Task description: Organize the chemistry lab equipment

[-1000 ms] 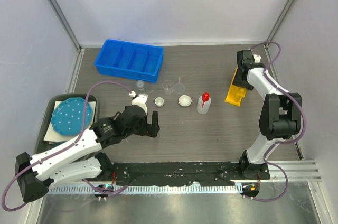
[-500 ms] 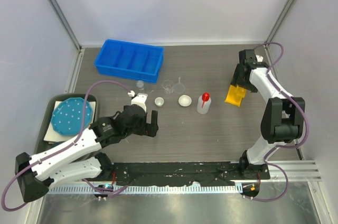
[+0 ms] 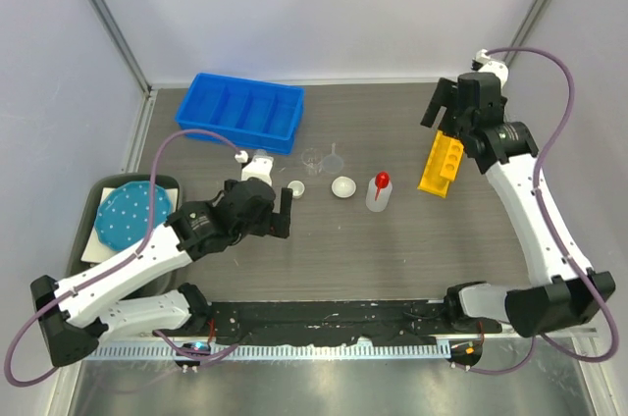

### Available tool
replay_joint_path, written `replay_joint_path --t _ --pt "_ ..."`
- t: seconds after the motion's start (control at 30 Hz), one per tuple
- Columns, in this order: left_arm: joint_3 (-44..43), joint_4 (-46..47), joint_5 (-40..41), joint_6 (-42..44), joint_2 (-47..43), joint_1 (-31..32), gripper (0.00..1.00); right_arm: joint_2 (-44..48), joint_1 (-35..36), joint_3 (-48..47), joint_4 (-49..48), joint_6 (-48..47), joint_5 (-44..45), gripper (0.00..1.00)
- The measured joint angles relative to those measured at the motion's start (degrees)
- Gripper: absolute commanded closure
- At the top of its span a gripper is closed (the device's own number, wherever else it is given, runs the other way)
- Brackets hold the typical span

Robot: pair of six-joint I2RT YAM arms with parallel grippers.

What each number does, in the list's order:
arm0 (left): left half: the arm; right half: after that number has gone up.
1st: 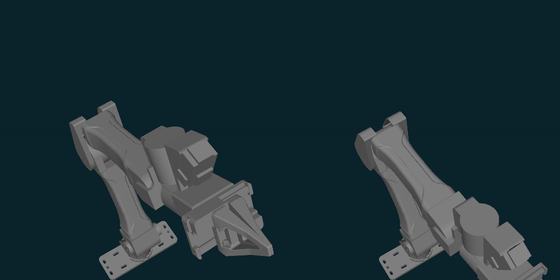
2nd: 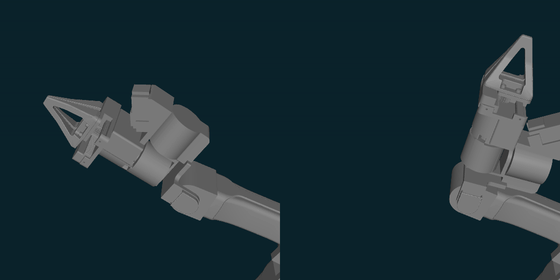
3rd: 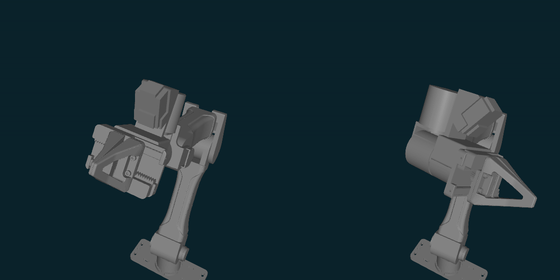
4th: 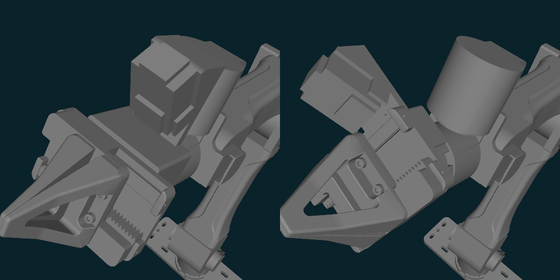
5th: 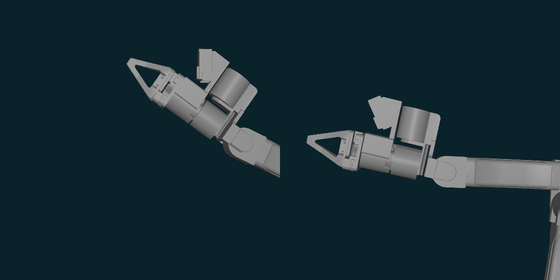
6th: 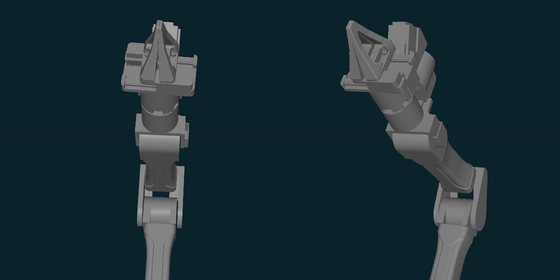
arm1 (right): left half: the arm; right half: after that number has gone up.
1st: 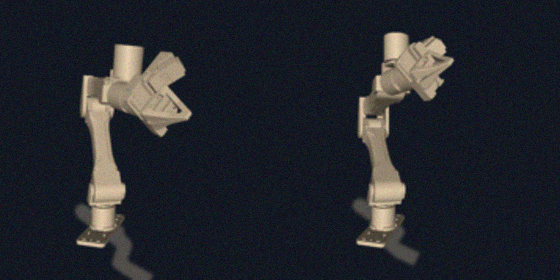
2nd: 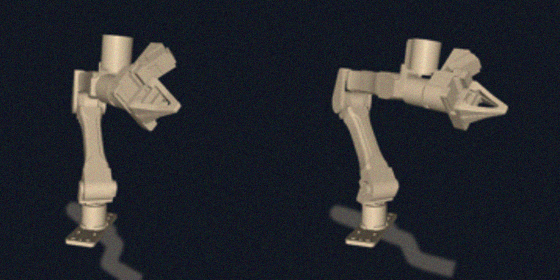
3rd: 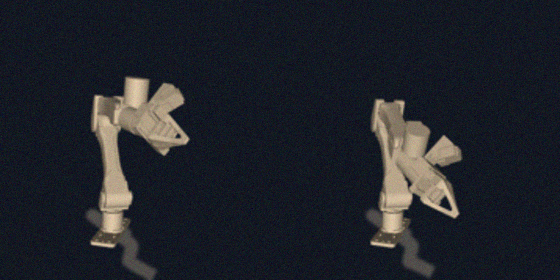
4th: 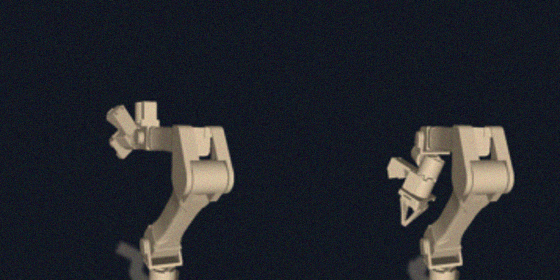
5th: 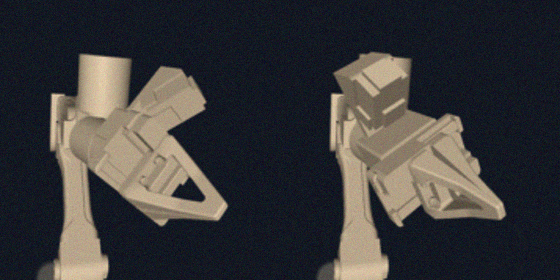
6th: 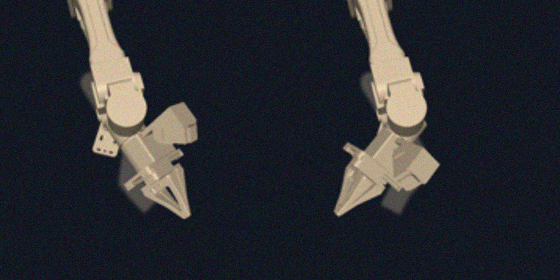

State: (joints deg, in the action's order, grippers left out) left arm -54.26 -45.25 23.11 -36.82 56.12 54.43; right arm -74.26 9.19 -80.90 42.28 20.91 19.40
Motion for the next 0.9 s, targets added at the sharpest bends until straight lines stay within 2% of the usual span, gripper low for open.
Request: replay_joint_path --t 0.17,0.27,0.53,0.73,0.9 --pt "-4.85 -2.40 1.57 1.07 4.42 -2.51 0.00 4.63 9.49 -1.92 -0.44 -1.22 -0.85 0.06" --pt "-7.72 -3.26 1.81 1.81 7.23 -5.62 0.00 5.51 12.37 -1.77 -0.79 -1.77 -2.01 0.06" --pt "-20.37 -4.68 -0.90 5.84 18.29 -19.80 0.00 11.56 17.94 5.62 -4.28 -2.58 -2.86 0.06" --pt "-36.57 -5.20 -3.80 7.89 32.30 -29.16 0.00 13.70 21.29 9.97 -6.95 -2.75 -2.29 0.06" --pt "-49.75 -5.14 -5.25 9.81 45.94 -34.47 0.00 15.54 27.32 15.45 -8.55 -2.01 -1.20 0.06"
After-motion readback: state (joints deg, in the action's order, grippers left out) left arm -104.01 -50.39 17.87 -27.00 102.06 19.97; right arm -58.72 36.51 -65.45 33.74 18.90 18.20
